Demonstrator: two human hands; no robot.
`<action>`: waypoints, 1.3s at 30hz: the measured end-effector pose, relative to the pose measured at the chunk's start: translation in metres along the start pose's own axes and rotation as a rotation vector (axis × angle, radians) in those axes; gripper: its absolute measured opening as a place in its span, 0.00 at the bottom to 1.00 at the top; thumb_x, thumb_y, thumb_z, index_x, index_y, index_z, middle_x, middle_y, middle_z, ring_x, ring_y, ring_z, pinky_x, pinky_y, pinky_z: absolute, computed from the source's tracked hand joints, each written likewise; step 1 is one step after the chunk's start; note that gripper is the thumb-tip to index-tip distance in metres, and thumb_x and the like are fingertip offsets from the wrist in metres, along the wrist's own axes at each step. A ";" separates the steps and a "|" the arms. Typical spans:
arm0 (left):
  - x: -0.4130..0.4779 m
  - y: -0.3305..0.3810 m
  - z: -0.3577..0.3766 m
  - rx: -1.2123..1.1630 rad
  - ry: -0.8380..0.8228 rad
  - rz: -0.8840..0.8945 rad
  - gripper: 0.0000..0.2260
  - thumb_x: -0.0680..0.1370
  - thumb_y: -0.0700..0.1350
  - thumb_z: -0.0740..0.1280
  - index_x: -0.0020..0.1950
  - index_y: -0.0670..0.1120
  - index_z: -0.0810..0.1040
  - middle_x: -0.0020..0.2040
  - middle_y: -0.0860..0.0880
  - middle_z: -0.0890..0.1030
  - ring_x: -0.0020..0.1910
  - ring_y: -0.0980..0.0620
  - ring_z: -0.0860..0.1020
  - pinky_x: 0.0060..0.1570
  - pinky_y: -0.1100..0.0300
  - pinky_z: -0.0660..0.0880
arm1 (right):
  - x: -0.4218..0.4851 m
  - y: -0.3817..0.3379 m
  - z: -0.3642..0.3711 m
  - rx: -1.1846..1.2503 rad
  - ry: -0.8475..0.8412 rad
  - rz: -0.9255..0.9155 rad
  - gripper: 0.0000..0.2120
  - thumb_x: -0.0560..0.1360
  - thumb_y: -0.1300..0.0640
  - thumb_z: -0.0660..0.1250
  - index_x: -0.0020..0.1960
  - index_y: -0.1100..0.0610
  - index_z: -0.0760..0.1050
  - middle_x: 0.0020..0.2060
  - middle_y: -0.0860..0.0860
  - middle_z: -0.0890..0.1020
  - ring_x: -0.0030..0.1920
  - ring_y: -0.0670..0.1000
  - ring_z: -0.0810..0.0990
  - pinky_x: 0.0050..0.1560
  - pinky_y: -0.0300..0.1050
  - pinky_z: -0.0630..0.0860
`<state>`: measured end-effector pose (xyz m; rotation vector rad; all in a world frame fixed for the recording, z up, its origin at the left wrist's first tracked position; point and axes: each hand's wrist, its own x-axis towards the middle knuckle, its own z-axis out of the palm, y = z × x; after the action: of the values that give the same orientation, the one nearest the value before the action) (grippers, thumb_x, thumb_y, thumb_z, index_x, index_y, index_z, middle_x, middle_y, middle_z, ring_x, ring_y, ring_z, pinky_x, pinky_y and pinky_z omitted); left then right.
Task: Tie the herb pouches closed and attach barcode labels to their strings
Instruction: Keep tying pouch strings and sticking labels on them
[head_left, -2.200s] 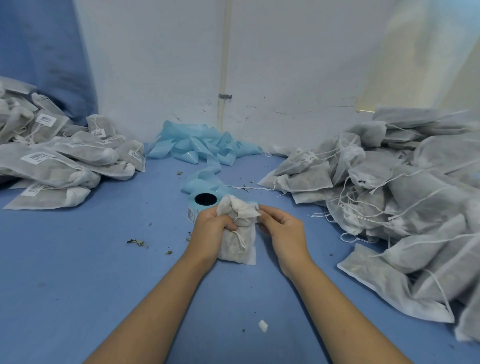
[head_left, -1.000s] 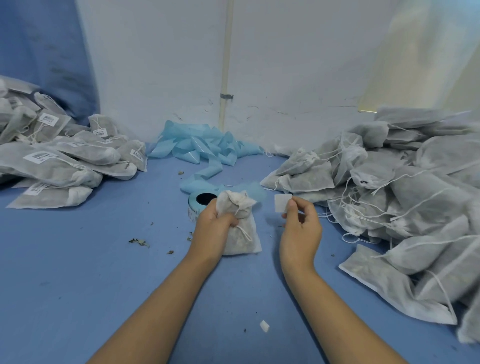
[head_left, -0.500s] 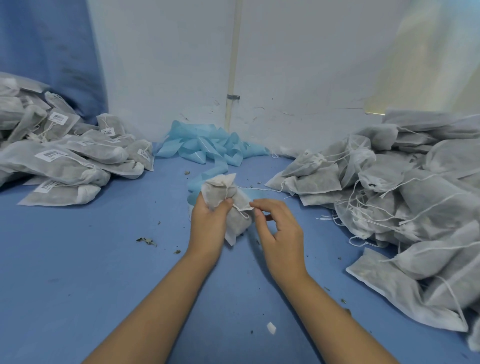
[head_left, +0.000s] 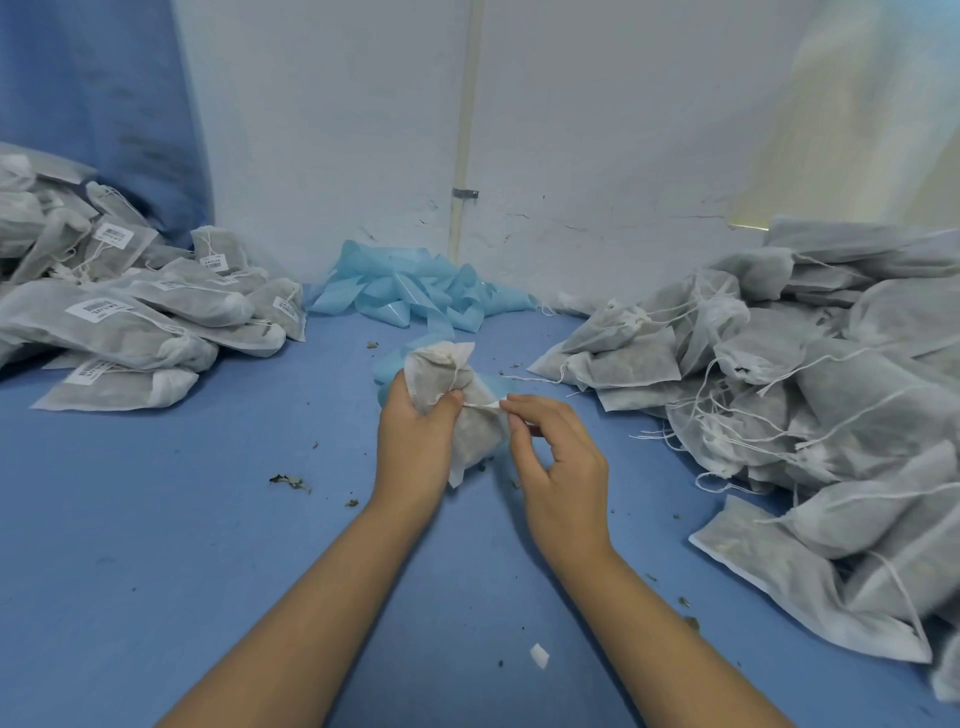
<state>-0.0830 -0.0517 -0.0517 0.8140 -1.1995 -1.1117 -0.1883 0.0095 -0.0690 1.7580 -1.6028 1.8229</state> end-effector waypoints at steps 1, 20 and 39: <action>-0.001 0.000 0.001 0.016 -0.007 -0.001 0.12 0.77 0.36 0.64 0.59 0.44 0.76 0.53 0.50 0.81 0.51 0.56 0.79 0.49 0.65 0.74 | 0.000 0.000 0.000 0.022 0.009 0.037 0.07 0.76 0.63 0.65 0.52 0.58 0.81 0.49 0.43 0.80 0.51 0.41 0.78 0.54 0.32 0.72; 0.000 0.003 0.002 0.016 -0.019 0.008 0.12 0.76 0.33 0.64 0.57 0.43 0.77 0.50 0.52 0.82 0.51 0.55 0.80 0.52 0.64 0.75 | -0.002 -0.006 0.002 -0.004 -0.059 -0.012 0.08 0.75 0.64 0.65 0.51 0.61 0.82 0.51 0.47 0.82 0.54 0.41 0.77 0.58 0.29 0.69; 0.003 0.016 -0.001 -0.117 0.033 -0.086 0.06 0.74 0.42 0.72 0.49 0.47 0.78 0.40 0.51 0.83 0.37 0.56 0.83 0.33 0.65 0.77 | 0.001 -0.016 0.003 0.061 -0.065 0.272 0.09 0.77 0.58 0.65 0.56 0.48 0.75 0.58 0.41 0.76 0.58 0.45 0.72 0.57 0.39 0.71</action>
<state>-0.0780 -0.0498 -0.0360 0.7969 -1.0703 -1.2226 -0.1754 0.0131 -0.0600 1.7105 -1.9134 1.9670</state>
